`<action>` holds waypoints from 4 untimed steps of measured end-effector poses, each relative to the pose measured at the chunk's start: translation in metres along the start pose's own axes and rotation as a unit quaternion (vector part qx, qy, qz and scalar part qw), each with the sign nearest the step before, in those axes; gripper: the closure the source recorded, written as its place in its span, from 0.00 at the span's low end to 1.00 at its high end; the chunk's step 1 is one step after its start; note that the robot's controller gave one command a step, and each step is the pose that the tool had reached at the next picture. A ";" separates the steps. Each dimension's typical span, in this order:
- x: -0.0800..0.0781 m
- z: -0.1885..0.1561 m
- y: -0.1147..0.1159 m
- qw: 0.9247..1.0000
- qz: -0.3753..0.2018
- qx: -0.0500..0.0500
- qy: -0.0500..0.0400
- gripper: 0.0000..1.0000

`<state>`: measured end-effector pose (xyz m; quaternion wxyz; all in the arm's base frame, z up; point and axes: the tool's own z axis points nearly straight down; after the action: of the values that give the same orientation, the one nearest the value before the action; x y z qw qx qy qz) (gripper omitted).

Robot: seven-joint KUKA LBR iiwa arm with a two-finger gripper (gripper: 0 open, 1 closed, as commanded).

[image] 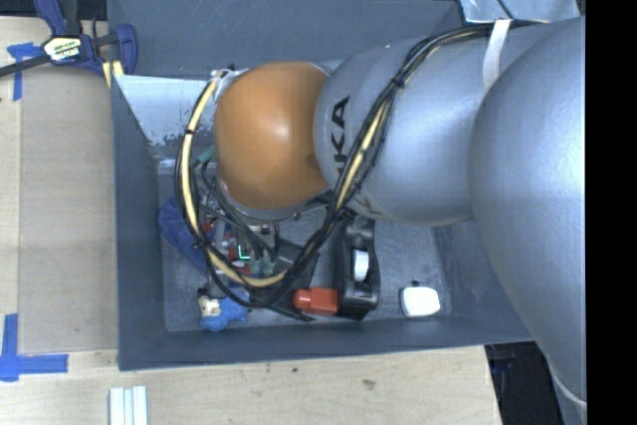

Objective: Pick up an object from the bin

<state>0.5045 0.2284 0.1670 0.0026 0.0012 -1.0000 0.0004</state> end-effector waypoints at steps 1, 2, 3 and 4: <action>-0.006 0.089 -0.038 0.981 -0.195 -0.002 -0.005 0.00; -0.011 0.086 -0.037 0.981 -0.195 -0.004 -0.015 1.00; -0.040 0.003 -0.017 0.979 -0.205 -0.001 -0.009 1.00; -0.071 -0.013 -0.033 0.998 -0.057 -0.001 -0.006 1.00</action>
Offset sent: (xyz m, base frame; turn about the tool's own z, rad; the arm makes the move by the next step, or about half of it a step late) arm 0.0042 -0.0405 -0.0922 -0.3934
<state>0.5761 0.1958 0.1800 -0.0031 0.0587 -0.9983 -0.0008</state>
